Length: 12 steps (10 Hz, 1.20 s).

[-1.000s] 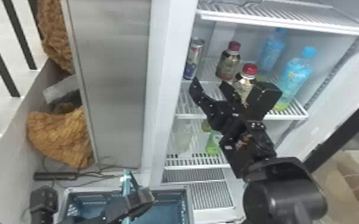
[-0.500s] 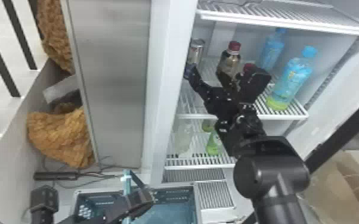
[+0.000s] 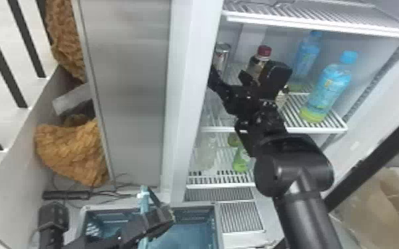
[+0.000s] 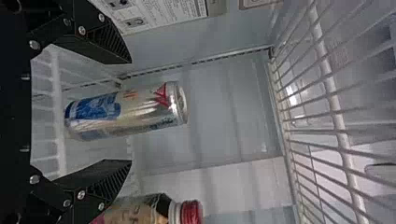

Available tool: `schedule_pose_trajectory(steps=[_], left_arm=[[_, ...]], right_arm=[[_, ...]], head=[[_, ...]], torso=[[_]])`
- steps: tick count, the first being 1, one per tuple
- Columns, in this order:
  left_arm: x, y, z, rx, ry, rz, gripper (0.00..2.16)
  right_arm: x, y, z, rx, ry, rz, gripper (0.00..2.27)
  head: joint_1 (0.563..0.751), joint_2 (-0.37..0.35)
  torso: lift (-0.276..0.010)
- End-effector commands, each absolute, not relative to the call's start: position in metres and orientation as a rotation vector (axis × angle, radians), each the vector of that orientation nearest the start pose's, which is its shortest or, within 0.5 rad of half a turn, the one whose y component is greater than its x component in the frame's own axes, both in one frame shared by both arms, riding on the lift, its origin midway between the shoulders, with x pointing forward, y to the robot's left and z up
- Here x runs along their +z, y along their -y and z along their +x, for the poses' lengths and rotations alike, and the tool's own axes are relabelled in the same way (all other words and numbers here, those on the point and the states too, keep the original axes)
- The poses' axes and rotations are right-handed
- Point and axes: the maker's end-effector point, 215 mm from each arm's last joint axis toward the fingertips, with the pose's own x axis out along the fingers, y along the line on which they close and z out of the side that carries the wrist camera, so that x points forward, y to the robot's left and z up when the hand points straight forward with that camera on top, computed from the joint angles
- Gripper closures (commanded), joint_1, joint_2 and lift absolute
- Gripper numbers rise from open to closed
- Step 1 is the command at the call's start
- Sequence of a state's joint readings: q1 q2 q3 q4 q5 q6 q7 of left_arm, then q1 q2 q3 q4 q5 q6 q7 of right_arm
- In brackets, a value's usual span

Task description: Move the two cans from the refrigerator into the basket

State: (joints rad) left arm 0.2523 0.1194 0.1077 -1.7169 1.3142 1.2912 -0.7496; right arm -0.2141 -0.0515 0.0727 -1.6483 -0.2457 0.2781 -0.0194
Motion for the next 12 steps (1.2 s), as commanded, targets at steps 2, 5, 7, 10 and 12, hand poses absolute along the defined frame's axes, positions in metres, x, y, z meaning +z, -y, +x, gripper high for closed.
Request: schedule_pose_trajectory(steps=[2, 5, 7, 10, 12], left_arm=[[-0.325, -0.029, 0.309, -1.211, -0.719, -1.526, 1.19], [-0.326, -0.031, 0.31, -1.209, -0.719, -1.52, 1.19], [-0.325, -0.031, 0.311, -1.211, -0.718, -1.518, 1.19], [-0.325, -0.031, 0.312, -1.211, -0.718, -1.514, 1.19], [-0.324, -0.031, 0.314, -1.212, -0.716, -1.513, 1.19]], right_arm=[[-0.25, 0.187, 0.669, 0.101, -0.008, 0.164, 0.31], [-0.252, 0.19, 0.686, 0.09, -0.024, 0.152, 0.31], [-0.254, 0.191, 0.697, 0.085, -0.036, 0.145, 0.3], [-0.255, 0.189, 0.715, 0.084, -0.056, 0.126, 0.3], [-0.258, 0.187, 0.725, 0.087, -0.073, 0.117, 0.3]], head=[[0.695, -0.179], [0.695, -0.176], [0.695, -0.175], [0.695, -0.174], [0.693, -0.168]], torso=[[-0.031], [-0.031], [-0.031], [-0.031], [-0.031]])
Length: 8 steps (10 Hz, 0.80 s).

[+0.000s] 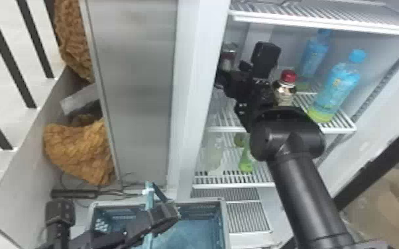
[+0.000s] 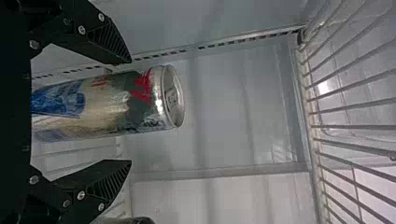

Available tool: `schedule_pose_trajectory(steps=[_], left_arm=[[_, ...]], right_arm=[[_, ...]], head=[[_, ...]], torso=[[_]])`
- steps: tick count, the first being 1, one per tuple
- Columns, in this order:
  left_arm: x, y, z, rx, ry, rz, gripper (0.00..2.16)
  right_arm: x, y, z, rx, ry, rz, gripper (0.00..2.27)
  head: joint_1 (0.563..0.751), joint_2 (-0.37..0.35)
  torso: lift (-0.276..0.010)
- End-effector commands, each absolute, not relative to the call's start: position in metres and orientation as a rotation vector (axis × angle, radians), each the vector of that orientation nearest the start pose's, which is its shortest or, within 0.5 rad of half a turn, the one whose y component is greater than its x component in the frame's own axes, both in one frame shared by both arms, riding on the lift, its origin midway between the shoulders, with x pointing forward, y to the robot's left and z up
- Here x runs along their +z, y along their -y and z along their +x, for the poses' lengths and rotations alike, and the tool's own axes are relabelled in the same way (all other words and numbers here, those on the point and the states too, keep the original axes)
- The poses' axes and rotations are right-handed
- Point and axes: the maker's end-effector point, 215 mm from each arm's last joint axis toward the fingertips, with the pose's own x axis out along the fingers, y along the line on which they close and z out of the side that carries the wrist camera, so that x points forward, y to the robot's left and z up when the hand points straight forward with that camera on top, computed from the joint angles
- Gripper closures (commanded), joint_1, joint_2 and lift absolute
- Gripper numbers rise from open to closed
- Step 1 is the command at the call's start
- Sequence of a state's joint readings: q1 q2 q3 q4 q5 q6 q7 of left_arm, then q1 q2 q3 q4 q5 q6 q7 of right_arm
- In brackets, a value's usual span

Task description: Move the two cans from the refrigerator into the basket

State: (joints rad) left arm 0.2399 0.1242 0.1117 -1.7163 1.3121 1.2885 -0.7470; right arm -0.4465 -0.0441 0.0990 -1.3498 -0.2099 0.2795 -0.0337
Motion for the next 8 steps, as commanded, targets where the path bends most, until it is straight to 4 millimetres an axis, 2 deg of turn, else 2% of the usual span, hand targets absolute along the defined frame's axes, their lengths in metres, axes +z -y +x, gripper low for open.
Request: schedule_pose_trajectory(steps=[1, 3, 5, 6, 8], left_arm=[[-0.324, -0.031, 0.314, -1.212, -0.716, -1.513, 1.19], [-0.323, -0.031, 0.314, -1.213, -0.716, -1.51, 1.19], [-0.324, -0.03, 0.315, -1.211, -0.714, -1.509, 1.19], [-0.325, -0.032, 0.316, -1.206, -0.715, -1.508, 1.19], [-0.325, -0.031, 0.315, -1.207, -0.717, -1.508, 1.19]], right_arm=[[-0.258, 0.185, 0.73, 0.09, -0.084, 0.109, 0.31], [-0.264, 0.184, 0.733, 0.09, -0.101, 0.105, 0.36], [-0.272, 0.178, 0.734, 0.102, -0.142, 0.092, 0.94], [-0.27, 0.175, 0.734, 0.107, -0.137, 0.078, 1.15], [-0.267, 0.177, 0.733, 0.103, -0.126, 0.062, 1.22]], head=[[0.69, -0.166], [0.689, -0.162], [0.691, -0.159], [0.692, -0.157], [0.694, -0.151]], torso=[[-0.031], [-0.031], [-0.031], [-0.031], [-0.031]])
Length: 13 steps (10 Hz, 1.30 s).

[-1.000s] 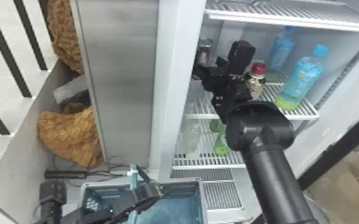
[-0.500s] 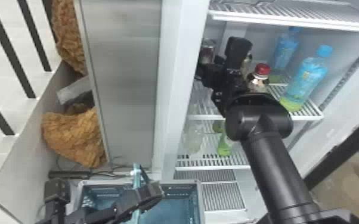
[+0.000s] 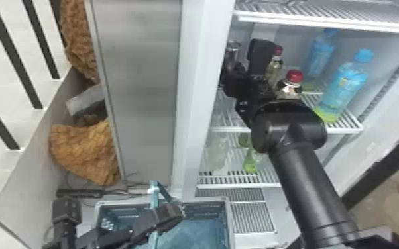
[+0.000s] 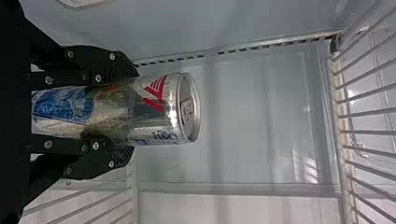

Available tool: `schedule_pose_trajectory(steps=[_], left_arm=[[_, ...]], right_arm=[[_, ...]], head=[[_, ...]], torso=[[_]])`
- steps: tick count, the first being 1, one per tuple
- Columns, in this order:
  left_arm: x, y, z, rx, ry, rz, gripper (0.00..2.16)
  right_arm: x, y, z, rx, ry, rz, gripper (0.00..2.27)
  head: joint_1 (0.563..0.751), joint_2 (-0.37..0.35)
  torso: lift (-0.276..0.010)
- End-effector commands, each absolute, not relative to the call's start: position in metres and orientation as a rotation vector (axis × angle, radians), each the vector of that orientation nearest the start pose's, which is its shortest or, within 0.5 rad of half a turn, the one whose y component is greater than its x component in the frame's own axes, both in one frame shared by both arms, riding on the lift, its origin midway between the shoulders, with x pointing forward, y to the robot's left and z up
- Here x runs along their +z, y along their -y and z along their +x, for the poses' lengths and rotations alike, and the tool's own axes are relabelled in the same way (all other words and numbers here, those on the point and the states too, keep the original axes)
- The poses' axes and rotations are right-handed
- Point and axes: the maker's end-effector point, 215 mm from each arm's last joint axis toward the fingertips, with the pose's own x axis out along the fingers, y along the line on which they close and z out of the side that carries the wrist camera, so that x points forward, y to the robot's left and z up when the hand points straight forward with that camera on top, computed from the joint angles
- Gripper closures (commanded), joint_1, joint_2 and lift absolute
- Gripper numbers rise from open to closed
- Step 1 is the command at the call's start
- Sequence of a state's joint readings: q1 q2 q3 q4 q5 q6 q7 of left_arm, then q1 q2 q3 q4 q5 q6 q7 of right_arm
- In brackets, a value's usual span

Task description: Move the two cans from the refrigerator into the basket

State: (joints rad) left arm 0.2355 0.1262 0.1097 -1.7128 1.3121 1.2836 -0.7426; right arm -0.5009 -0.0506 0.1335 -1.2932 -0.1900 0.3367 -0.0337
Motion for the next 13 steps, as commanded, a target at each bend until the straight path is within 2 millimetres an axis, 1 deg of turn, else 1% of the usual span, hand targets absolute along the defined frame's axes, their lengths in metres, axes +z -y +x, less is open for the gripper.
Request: schedule_pose_trajectory(steps=[1, 4, 7, 9, 12, 13], left_arm=[[-0.324, -0.031, 0.315, -1.21, -0.715, -1.507, 1.19], [-0.324, -0.031, 0.314, -1.211, -0.717, -1.51, 1.19], [-0.324, -0.033, 0.316, -1.206, -0.709, -1.509, 1.19], [-0.326, -0.033, 0.314, -1.203, -0.713, -1.512, 1.19], [-0.327, -0.033, 0.313, -1.2, -0.716, -1.515, 1.19], [-0.327, -0.033, 0.312, -1.199, -0.715, -1.52, 1.19]], right_arm=[[-0.265, 0.177, 0.728, 0.103, -0.124, 0.052, 1.22], [-0.262, 0.177, 0.703, 0.094, -0.125, 0.028, 1.22], [-0.255, 0.167, 0.675, 0.116, -0.108, 0.019, 1.22], [-0.26, 0.161, 0.653, 0.133, -0.128, 0.04, 1.22], [-0.25, 0.154, 0.623, 0.155, -0.119, 0.059, 1.22], [-0.249, 0.153, 0.609, 0.157, -0.128, 0.058, 1.22]], head=[[0.692, -0.152], [0.695, -0.157], [0.695, -0.157], [0.695, -0.149], [0.695, -0.145], [0.695, -0.144]], torso=[[-0.031], [-0.031], [-0.031], [-0.031], [-0.031], [-0.031]])
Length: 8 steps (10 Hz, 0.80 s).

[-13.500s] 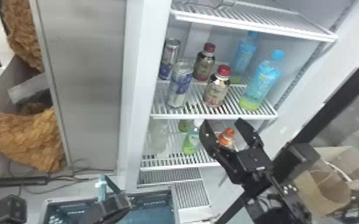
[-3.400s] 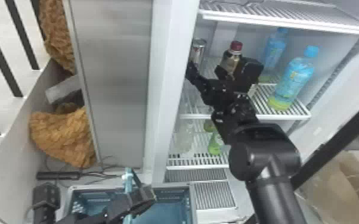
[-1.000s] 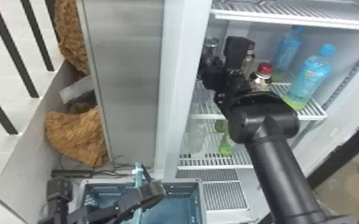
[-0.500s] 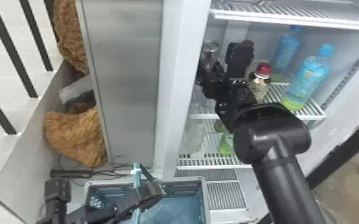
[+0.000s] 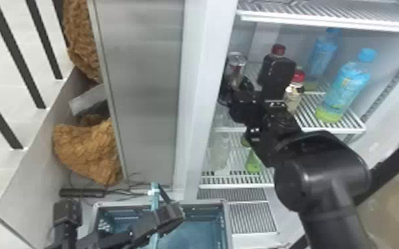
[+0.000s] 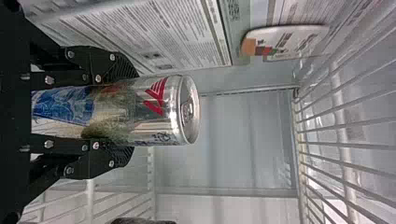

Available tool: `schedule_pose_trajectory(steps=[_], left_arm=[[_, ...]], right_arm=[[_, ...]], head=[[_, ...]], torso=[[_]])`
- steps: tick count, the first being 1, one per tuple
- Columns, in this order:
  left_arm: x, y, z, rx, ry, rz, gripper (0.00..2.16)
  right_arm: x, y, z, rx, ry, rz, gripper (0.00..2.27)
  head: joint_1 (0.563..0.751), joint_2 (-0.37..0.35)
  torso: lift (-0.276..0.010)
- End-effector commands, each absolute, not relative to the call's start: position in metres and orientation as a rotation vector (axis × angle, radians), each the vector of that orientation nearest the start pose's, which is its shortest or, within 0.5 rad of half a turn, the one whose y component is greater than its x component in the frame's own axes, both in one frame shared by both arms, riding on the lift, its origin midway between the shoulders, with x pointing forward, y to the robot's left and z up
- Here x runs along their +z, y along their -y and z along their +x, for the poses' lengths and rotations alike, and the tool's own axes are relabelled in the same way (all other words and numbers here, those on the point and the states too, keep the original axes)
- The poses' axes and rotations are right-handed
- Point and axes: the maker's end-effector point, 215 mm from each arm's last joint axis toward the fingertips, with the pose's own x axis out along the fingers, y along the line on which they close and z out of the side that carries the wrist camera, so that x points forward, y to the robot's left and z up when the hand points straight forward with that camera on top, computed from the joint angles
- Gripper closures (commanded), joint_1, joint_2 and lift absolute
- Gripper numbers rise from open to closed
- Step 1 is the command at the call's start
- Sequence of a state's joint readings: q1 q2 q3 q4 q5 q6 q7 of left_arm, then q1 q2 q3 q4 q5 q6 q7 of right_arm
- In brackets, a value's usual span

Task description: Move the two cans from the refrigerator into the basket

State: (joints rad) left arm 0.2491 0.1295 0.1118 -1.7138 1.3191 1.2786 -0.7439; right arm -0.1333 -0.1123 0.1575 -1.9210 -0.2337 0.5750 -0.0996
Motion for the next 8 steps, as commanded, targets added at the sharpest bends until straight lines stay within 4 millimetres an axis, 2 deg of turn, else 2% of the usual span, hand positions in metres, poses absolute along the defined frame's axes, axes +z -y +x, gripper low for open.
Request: schedule_pose_trajectory(steps=[1, 4, 8], left_arm=[[-0.329, -0.033, 0.309, -1.194, -0.72, -1.525, 1.19], [-0.331, -0.033, 0.308, -1.19, -0.721, -1.53, 1.19], [-0.334, -0.034, 0.305, -1.178, -0.725, -1.539, 1.19]], right_arm=[[-0.25, 0.151, 0.597, 0.165, -0.135, 0.064, 1.22], [-0.242, 0.143, 0.56, 0.198, -0.147, 0.072, 1.22], [-0.245, 0.139, 0.503, 0.233, -0.19, 0.093, 1.22]], head=[[0.695, -0.145], [0.695, -0.144], [0.695, -0.147]], torso=[[-0.031], [-0.031], [-0.031]])
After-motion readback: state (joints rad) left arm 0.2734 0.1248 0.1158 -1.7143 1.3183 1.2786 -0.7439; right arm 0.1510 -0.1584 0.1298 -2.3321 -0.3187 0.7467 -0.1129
